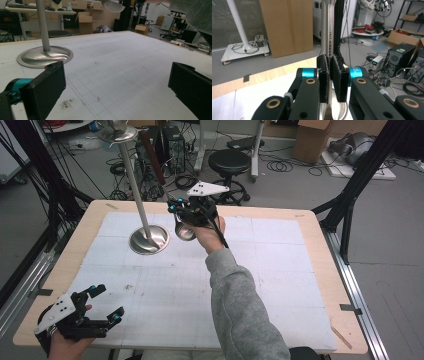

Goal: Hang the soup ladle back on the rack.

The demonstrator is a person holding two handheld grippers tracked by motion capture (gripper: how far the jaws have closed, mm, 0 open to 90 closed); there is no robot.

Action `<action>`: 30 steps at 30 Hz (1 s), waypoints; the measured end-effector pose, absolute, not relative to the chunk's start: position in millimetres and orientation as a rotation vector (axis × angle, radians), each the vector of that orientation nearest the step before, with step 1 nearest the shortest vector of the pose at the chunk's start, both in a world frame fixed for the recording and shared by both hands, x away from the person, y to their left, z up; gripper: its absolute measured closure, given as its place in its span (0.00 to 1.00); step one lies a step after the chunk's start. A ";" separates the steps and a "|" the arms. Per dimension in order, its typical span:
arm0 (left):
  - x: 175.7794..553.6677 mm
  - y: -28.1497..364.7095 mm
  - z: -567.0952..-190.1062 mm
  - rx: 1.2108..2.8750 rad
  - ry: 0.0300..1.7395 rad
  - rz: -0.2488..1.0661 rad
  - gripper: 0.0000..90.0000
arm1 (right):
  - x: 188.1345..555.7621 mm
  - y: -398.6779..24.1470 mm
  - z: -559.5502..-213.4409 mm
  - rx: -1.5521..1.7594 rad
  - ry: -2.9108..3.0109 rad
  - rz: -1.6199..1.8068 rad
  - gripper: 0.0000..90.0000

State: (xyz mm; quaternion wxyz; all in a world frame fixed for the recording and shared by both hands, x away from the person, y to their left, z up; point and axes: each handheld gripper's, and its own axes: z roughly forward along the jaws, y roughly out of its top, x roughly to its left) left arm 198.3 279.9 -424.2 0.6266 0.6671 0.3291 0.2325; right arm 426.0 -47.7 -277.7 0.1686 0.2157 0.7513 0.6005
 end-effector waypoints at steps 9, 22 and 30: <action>196.9 281.5 -423.6 1.522 0.758 0.547 0.02 | 429.1 -41.2 -276.7 0.621 2.153 1.695 0.94; 195.7 284.1 -423.3 1.518 0.757 0.557 0.02 | 432.9 -34.6 -276.3 0.639 2.157 1.684 0.94; 195.1 284.4 -423.0 1.513 0.756 0.556 0.02 | 436.4 -29.3 -280.8 0.657 2.183 1.667 0.94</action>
